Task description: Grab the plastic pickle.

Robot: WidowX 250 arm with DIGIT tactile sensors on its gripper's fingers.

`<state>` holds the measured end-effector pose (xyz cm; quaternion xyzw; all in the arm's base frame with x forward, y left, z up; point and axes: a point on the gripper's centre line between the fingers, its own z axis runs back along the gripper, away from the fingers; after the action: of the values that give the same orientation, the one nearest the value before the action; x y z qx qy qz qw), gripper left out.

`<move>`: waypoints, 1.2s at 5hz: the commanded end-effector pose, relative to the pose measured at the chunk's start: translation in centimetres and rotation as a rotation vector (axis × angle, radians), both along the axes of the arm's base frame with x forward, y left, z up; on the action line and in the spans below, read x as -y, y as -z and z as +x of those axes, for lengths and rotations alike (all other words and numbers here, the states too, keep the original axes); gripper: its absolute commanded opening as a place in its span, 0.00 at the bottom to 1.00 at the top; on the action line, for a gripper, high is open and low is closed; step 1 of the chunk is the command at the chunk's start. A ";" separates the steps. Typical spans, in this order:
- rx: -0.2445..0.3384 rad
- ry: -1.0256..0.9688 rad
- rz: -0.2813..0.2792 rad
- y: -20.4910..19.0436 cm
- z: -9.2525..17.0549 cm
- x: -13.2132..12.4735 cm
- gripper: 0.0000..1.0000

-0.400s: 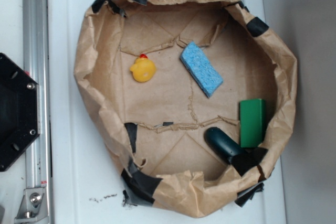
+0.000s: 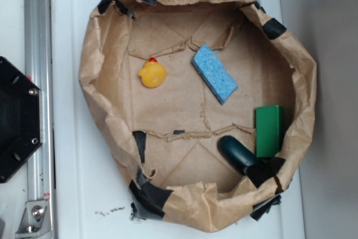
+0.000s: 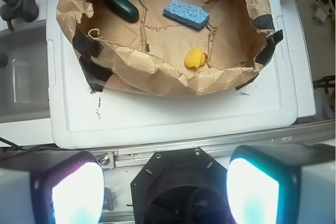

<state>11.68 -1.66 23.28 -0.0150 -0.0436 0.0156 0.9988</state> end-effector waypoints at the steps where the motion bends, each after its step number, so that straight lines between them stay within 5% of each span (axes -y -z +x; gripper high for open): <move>1: 0.114 0.196 0.070 4.5 8.6 0.4 1.00; 2: -0.006 0.204 0.011 9.8 9.0 0.0 1.00; 3: 0.051 0.329 0.020 12.4 11.9 0.5 1.00; 4: 0.099 0.341 -0.038 11.5 13.6 -0.2 1.00; 6: 0.190 0.351 -0.057 7.6 14.9 -1.0 1.00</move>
<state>25.80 -0.80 13.85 -0.0623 -0.0963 -0.1625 0.9800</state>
